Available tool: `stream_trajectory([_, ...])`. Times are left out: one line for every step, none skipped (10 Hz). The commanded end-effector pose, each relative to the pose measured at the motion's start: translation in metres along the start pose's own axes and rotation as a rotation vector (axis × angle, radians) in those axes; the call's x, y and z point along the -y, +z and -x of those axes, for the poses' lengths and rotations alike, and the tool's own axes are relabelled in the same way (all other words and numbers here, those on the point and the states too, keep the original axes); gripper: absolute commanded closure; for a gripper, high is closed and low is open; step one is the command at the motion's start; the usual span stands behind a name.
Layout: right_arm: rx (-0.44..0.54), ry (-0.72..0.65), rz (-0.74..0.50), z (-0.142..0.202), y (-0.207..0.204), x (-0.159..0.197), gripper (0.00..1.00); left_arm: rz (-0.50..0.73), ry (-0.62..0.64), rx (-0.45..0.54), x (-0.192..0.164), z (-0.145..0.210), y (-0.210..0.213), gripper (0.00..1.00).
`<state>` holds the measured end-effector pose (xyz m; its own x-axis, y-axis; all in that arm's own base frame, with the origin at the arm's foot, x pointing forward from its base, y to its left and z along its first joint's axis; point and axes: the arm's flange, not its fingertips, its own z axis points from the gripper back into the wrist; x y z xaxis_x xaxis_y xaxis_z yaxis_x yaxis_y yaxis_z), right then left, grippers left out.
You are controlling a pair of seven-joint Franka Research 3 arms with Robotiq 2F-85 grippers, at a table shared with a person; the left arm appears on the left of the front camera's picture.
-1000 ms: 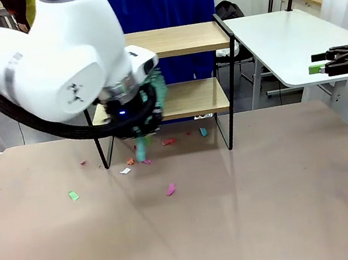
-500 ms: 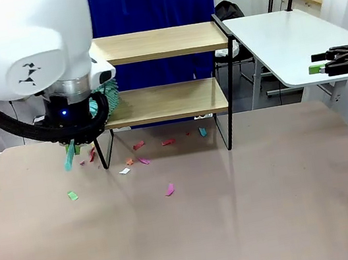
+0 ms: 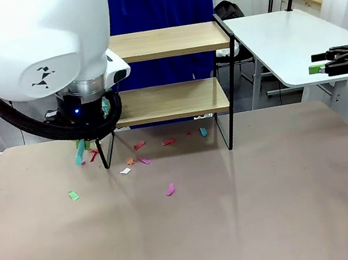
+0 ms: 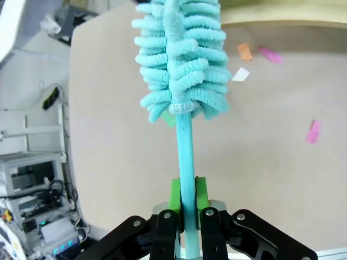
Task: Clean the shelf.
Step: Clean the specific section of the Shelf indicated by the human with the Duster.
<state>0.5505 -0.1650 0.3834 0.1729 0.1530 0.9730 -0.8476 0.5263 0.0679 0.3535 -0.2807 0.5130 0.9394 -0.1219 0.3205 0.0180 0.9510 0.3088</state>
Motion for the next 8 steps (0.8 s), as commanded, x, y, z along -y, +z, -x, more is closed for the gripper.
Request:
stream_trajectory([0.003, 0.005, -0.001, -0.003, -0.001, -0.001, 0.00, 0.145, -0.087, 0.107, -0.007, 0.010, 0.032, 0.87])
stream_trajectory([0.003, 0.005, -0.001, -0.003, -0.001, -0.001, 0.00, 0.219, -0.130, 0.161, -0.013, 0.015, 0.050, 0.87])
stream_trajectory([0.003, 0.005, -0.001, -0.003, -0.001, -0.001, 0.00, 0.268, -0.165, 0.201, -0.017, 0.021, 0.062, 0.87])
stream_trajectory([0.003, 0.005, -0.001, -0.003, -0.001, -0.001, 0.00, 0.332, -0.255, 0.228, -0.024, 0.026, 0.075, 0.87])
stream_trajectory([0.003, 0.005, -0.001, -0.003, -0.001, -0.001, 0.00, 0.345, -0.366, 0.202, -0.033, 0.032, 0.081, 0.87])
stream_trajectory([0.003, 0.005, -0.001, -0.003, -0.001, -0.001, 0.00, 0.421, -0.507, 0.181, -0.046, 0.038, 0.085, 0.87])
stream_trajectory([0.003, 0.005, -0.001, -0.003, -0.001, -0.001, 0.00, 0.485, -0.641, 0.167, -0.062, 0.045, 0.087, 0.87])
stream_trajectory([0.003, 0.005, -0.001, -0.003, -0.001, -0.001, 0.00, 0.550, -0.796, 0.166, -0.082, 0.052, 0.086, 0.87])
